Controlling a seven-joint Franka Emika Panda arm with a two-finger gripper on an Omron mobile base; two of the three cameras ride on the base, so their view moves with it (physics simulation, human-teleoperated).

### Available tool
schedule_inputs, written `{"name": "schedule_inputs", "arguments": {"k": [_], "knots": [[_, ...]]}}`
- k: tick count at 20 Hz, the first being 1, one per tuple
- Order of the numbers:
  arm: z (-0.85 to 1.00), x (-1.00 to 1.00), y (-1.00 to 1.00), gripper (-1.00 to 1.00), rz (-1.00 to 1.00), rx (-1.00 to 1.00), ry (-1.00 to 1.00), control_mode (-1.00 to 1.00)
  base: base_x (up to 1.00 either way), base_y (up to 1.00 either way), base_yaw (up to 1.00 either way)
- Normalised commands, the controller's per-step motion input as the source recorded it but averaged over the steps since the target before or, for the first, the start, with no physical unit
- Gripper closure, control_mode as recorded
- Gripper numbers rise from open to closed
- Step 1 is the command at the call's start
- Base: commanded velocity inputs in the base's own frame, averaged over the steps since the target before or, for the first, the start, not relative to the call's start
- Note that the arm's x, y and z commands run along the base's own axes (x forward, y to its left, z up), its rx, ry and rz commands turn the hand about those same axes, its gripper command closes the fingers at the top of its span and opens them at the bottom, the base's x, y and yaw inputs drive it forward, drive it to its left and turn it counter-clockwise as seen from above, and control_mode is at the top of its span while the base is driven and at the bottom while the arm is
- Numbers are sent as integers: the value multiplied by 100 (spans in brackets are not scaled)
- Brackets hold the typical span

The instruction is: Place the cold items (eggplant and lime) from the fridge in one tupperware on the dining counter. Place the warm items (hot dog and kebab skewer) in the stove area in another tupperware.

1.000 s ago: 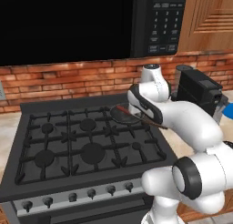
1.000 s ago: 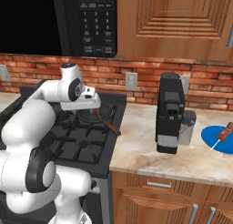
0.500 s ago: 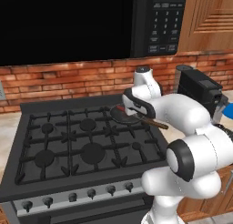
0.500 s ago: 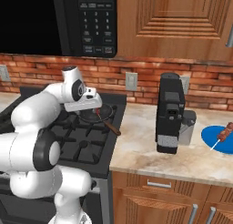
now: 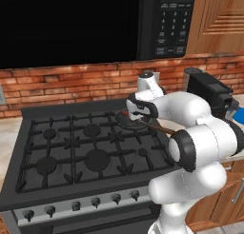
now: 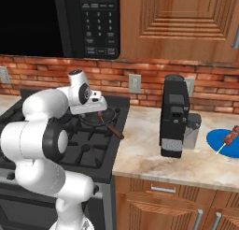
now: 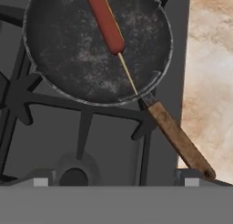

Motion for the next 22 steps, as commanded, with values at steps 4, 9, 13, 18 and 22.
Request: {"name": "schedule_inputs", "arguments": {"k": [4, 9, 13, 18, 22], "knots": [[-22, 35, 0, -100, 0, 0, 0, -100, 0, 0, 0], [-18, 36, 0, -100, 0, 0, 0, -100, 0, 0, 0], [-23, 35, 0, -100, 0, 0, 0, -100, 0, 0, 0], [-27, 32, 0, -100, 0, 0, 0, -100, 0, 0, 0], [-23, 33, 0, -100, 0, 0, 0, -100, 0, 0, 0]]}}
